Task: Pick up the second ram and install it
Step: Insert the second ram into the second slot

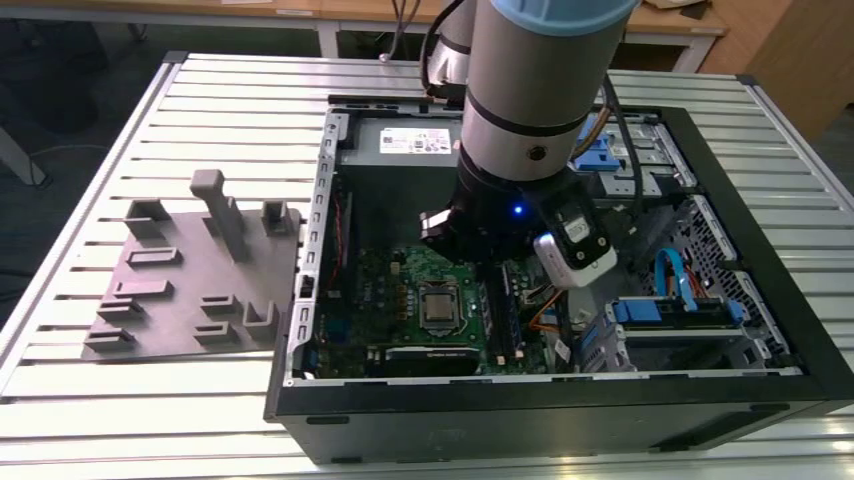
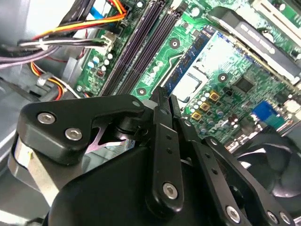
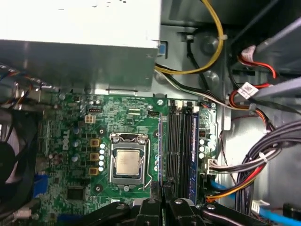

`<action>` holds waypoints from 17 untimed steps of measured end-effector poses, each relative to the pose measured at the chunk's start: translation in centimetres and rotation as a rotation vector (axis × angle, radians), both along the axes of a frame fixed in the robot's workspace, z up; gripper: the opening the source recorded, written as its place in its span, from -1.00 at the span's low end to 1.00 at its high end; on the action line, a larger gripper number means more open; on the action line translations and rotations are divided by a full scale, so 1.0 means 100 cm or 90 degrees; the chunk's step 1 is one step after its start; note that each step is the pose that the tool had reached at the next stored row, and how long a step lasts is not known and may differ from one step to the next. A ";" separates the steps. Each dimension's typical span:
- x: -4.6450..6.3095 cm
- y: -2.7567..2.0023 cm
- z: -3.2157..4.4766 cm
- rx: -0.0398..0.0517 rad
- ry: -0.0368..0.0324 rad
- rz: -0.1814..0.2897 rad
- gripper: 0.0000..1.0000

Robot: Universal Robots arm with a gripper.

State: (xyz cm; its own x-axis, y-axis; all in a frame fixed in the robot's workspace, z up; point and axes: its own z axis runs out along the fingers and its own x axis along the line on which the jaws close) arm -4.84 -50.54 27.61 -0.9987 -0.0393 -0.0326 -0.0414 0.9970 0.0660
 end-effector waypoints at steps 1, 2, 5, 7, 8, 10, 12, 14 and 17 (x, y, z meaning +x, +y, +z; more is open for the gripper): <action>0.000 0.0000 0.0000 0.0000 0.0001 0.000 -0.73; 0.000 0.0000 0.0000 0.0000 0.0000 0.000 -0.73; 0.000 0.0000 0.0000 0.0000 0.0000 0.001 -0.73; 0.000 0.0000 0.0000 0.0000 0.0001 0.001 -0.73; 0.000 0.0000 -0.0001 0.0001 0.0000 0.001 -0.73; 0.000 0.0000 -0.0010 0.0002 0.0000 0.001 -0.73; 0.000 0.0000 -0.0021 0.0001 0.0001 0.001 -0.73; 0.000 0.0000 -0.0040 0.0001 0.0000 0.001 -0.73; 0.000 0.0002 -0.0069 0.0002 0.0002 0.001 -0.73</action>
State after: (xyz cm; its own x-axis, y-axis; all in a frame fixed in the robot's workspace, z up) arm -4.83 -50.52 26.91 -0.9986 -0.0413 -0.0323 -0.0433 0.9969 0.0663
